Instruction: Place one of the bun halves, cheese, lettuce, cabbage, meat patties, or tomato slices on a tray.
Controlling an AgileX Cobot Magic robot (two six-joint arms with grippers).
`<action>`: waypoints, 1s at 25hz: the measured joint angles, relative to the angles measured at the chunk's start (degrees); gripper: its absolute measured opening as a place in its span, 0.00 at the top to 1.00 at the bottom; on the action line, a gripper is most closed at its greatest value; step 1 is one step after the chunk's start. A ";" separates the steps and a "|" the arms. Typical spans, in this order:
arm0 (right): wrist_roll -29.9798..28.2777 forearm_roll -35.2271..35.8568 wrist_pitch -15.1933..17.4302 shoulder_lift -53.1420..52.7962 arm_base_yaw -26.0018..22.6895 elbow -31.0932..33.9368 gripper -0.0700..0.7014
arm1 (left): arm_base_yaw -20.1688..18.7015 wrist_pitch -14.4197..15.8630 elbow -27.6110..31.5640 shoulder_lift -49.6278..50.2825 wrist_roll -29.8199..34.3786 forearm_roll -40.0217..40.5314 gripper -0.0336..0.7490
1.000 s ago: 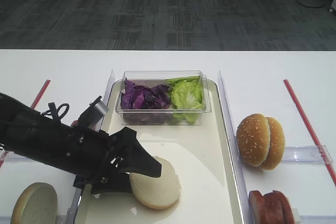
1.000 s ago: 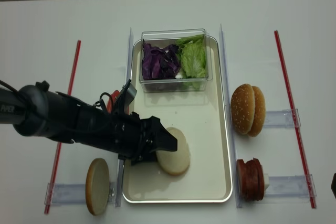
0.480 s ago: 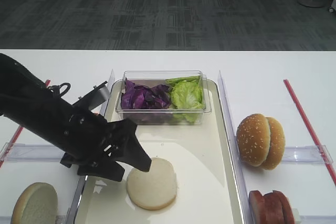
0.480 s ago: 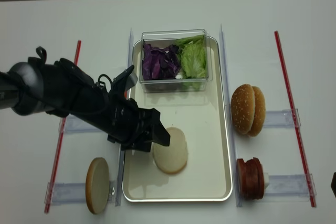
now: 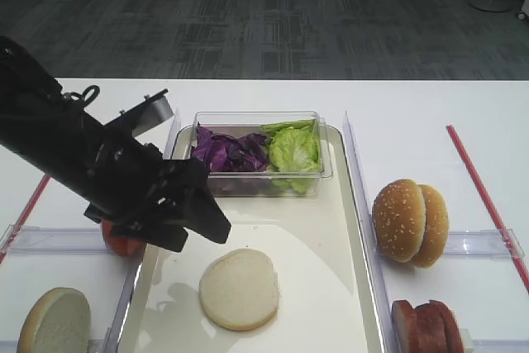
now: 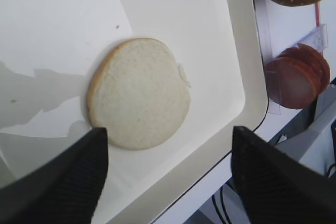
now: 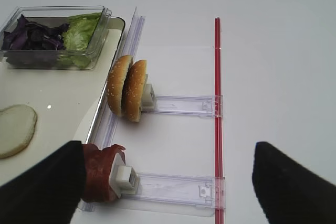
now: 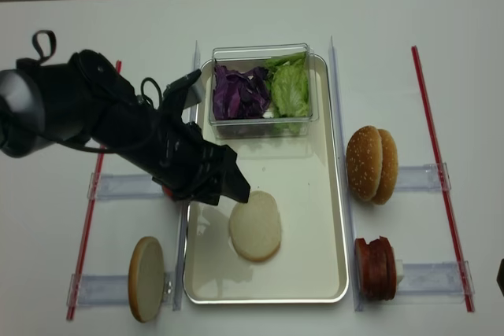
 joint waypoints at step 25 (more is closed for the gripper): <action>0.09 0.00 0.11 0.00 0.00 0.00 0.06 | 0.00 11.05 -7.38 -10.47 -27.19 41.77 0.36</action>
